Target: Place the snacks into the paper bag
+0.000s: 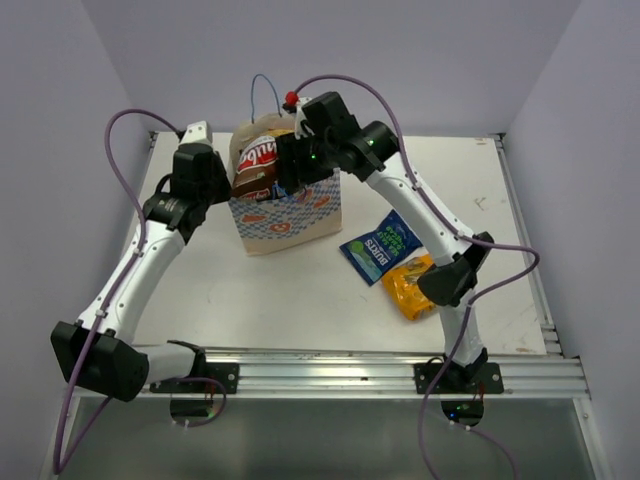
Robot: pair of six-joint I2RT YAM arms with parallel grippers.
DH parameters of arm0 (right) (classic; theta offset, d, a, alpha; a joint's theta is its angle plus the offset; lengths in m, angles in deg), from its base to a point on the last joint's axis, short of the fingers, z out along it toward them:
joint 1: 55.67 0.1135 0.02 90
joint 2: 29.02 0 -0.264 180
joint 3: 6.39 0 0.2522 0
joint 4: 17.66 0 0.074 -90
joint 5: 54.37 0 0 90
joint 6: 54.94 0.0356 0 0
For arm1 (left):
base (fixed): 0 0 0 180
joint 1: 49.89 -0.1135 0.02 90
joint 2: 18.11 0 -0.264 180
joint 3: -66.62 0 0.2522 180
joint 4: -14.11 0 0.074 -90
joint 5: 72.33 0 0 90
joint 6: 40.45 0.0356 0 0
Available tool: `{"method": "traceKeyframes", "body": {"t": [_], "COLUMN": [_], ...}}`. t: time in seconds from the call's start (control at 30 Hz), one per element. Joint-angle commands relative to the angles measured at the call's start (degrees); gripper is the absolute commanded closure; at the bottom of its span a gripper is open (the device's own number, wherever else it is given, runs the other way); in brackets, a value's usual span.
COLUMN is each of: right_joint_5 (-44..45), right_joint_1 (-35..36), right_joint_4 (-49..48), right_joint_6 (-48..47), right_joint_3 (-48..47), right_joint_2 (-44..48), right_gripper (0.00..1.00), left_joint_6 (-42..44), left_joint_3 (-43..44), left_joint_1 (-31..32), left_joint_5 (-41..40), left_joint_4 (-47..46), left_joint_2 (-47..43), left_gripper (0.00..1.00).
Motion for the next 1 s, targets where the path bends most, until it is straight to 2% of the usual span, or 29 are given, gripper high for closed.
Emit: {"method": "traceKeyframes", "body": {"t": [0.0,0.2,0.33,0.37,0.43,0.47,0.5,0.53,0.63,0.77,0.97], "right_joint_5": [-1.34,-0.64,8.04,13.46,17.54,18.78,18.88,18.79,18.52,21.07,20.11], "right_joint_1": [-0.40,-0.40,-0.66,-0.83,-1.71,-2.24,-2.85,-4.60,-9.16,-10.77,-10.77], "right_joint_4": [1.46,-2.14,0.82,1.45,0.15,-1.25,-3.27,-7.81,-13.55,-12.70,-11.90], "right_joint_6": [-2.88,-2.53,-4.11,-4.46,-4.20,-2.98,-2.18,-0.26,3.96,6.26,7.58], "right_joint_3": [-6.33,-1.68,2.27,7.24,16.03,26.26,31.84,42.08,56.98,64.49,75.83], "right_joint_2": [5.61,14.14,17.57,19.06,21.61,24.66,26.35,27.93,33.82,37.79,39.90], "right_gripper": [0.39,0.37,0.33,0.29,0.22,0.21,0.20,0.18,0.15,0.13,0.13], "left_joint_6": [0.40,0.57,0.57,0.57,0.31,0.31,0.22,0.22,0.57,0.93,0.49], "left_joint_3": [1.04,2.01,2.36,2.45,2.45,2.54,2.63,2.80,3.42,3.86,3.86], "left_joint_1": [-0.28,-0.28,-0.28,-0.28,-0.28,-0.28,-0.28,-0.28,-0.28,-0.28,-0.28], "left_joint_5": [-1.77,-1.68,-1.33,-1.24,-1.24,-1.24,-1.33,-1.33,-1.77,-1.07,1.13], "left_joint_4": [0.52,0.52,0.70,0.70,0.70,0.78,0.78,0.96,1.31,1.75,1.14], "left_joint_2": [-1.87,-0.90,-0.46,-0.55,-0.55,-0.46,-0.46,-0.46,-0.37,0.24,1.73], "left_gripper": [1.00,1.00,1.00,1.00,1.00,1.00,1.00,1.00,1.00,1.00,1.00]}}
